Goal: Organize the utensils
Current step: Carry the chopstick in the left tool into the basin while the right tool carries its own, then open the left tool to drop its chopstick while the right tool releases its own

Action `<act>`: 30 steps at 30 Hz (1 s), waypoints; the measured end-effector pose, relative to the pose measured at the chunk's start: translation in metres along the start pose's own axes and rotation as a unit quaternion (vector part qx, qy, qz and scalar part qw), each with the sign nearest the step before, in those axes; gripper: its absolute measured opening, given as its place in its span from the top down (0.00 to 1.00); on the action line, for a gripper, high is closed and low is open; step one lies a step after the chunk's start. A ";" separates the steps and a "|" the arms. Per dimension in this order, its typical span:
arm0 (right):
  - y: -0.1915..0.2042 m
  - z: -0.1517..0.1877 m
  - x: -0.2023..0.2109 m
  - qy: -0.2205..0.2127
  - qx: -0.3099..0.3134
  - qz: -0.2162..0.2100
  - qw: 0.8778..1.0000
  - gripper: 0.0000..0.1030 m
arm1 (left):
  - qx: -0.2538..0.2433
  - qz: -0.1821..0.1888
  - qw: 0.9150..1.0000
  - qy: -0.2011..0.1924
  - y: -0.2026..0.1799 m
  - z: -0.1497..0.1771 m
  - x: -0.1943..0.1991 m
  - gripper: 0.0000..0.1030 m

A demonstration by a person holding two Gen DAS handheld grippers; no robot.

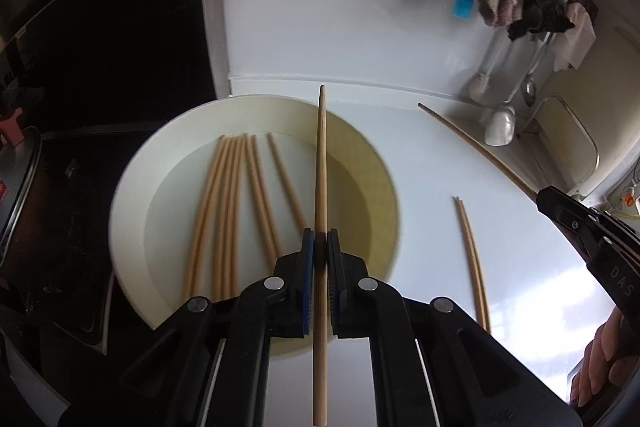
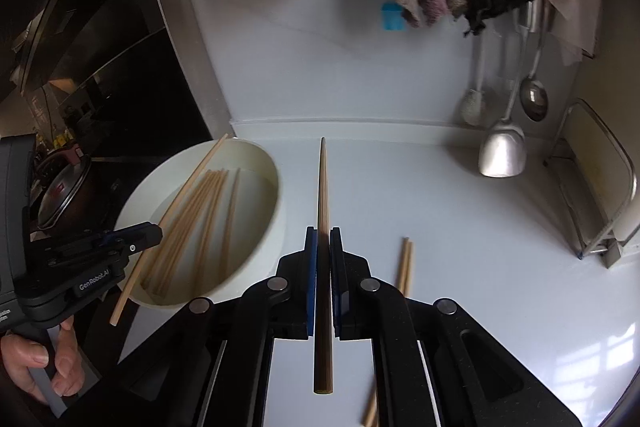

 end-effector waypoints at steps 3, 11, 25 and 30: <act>0.033 -0.011 -0.019 0.004 0.011 -0.021 1.000 0.94 | 0.005 -0.015 1.000 0.008 0.029 -0.005 -0.007 0.93; 0.099 -0.013 -0.078 0.045 0.032 -0.034 0.998 0.94 | 0.003 -0.019 0.998 0.052 0.082 -0.001 -0.039 0.93; 0.124 0.009 -0.151 0.131 0.033 -0.012 0.991 0.94 | 0.012 -0.001 0.994 0.109 0.107 0.007 -0.089 0.93; 0.123 0.017 -0.162 0.153 0.029 -0.018 0.988 0.94 | 0.016 -0.002 0.993 0.119 0.111 0.008 -0.098 0.93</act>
Point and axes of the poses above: each gripper's, at about its wrist camera, not at the fingertips, and x roughly against the way its jaws point, y to its left, z to its underside, the point moved 7 cm from there along -x, roughly the way its jaws point, and after that the axes turned 4 degrees about -y, right-handed, at the moved point
